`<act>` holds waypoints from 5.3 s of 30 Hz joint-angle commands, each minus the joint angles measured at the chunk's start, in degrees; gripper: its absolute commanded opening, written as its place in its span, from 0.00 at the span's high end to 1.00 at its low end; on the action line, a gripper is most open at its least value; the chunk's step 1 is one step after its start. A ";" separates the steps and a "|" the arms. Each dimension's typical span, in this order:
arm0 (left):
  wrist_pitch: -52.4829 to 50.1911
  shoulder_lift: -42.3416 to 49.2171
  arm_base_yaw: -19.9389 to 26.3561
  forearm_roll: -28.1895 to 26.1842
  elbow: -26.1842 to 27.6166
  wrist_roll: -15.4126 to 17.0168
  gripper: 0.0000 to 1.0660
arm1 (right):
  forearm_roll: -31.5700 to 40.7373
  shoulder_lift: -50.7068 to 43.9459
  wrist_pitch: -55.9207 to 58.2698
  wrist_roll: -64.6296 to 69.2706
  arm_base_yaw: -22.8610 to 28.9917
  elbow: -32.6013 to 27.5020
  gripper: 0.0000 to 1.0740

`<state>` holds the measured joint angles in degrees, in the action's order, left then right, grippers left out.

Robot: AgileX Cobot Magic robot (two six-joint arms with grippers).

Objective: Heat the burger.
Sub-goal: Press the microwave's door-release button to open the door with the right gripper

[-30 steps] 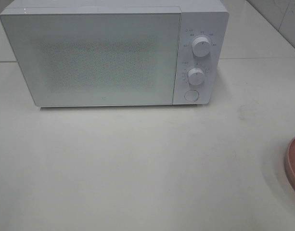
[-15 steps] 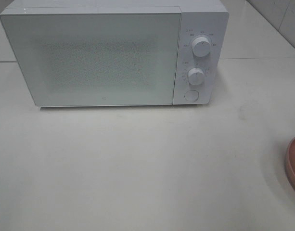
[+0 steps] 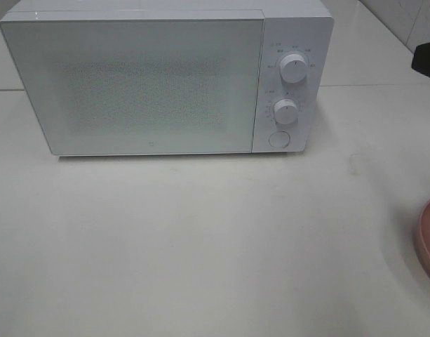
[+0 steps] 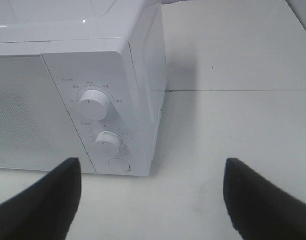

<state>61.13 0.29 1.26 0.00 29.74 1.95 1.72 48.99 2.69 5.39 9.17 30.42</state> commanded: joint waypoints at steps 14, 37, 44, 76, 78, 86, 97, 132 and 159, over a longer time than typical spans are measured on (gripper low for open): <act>0.17 0.34 -0.06 0.00 -0.17 0.17 0.08 | 0.06 15.30 -24.52 -0.92 -0.11 -5.73 0.30; 0.17 0.34 -0.06 0.00 -0.17 0.17 0.08 | 30.31 34.03 -59.30 -22.40 17.76 -14.21 0.30; 0.17 0.34 -0.06 0.00 -0.17 0.17 0.08 | 44.00 39.88 -69.33 -24.69 27.67 -14.15 0.30; 0.17 0.34 -0.06 0.00 -0.17 0.11 0.08 | 56.15 51.68 -71.45 -21.77 39.19 -1.89 0.33; 0.17 0.34 -0.06 0.00 -0.17 0.11 0.08 | 56.15 51.68 -71.45 -17.99 39.19 -1.89 0.35; 0.17 0.34 -0.06 0.00 -0.17 0.11 0.08 | 56.15 51.68 -68.12 8.94 39.19 -1.89 0.55; 0.17 0.34 -0.06 0.00 -0.17 0.11 0.08 | 56.09 51.68 -61.54 47.21 39.19 -1.89 0.87; 0.17 0.34 -0.06 0.00 -0.17 0.11 0.08 | 40.28 61.94 -58.16 70.76 29.91 4.81 1.00; 0.17 0.34 -0.06 0.00 -0.17 0.11 0.08 | 35.81 70.36 -55.86 73.57 23.72 15.53 1.00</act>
<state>61.13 0.29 1.26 0.00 29.74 1.95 37.76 119.35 -52.60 79.13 33.06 45.32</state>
